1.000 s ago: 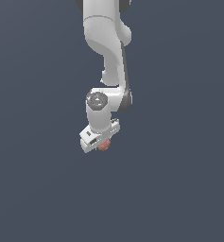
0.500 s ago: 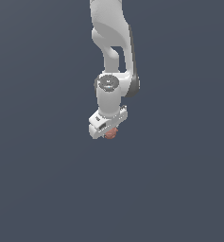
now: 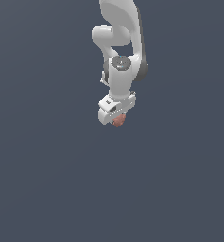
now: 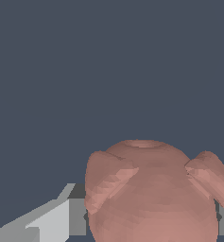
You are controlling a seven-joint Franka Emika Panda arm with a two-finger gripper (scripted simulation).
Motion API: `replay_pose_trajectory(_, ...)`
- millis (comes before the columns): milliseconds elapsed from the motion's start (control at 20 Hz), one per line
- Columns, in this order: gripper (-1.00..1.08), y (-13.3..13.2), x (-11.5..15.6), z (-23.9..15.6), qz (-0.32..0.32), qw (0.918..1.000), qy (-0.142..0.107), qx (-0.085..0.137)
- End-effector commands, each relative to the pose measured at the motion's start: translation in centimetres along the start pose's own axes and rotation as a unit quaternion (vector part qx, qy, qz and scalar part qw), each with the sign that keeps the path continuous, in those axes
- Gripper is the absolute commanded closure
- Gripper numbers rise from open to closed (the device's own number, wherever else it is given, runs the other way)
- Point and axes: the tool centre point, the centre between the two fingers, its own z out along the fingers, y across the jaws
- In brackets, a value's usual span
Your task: Pick up the object and move it to a goal position.
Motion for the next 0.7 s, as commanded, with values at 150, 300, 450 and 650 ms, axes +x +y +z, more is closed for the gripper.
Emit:
replay_pose_trajectory(150, 1.08, -2.2, -0.5, -1.4, 0.000, 1.0000, 0.000, 0.000)
replay_pose_trajectory(300, 1.08, -2.9, -0.6, -1.9, 0.000, 1.0000, 0.000, 0.000)
replay_pose_trajectory(450, 1.08, -3.2, -0.6, -2.1, 0.000, 1.0000, 0.000, 0.000)
replay_pose_trajectory(650, 1.08, -3.1, -0.5, -2.1, 0.000, 1.0000, 0.001, 0.001)
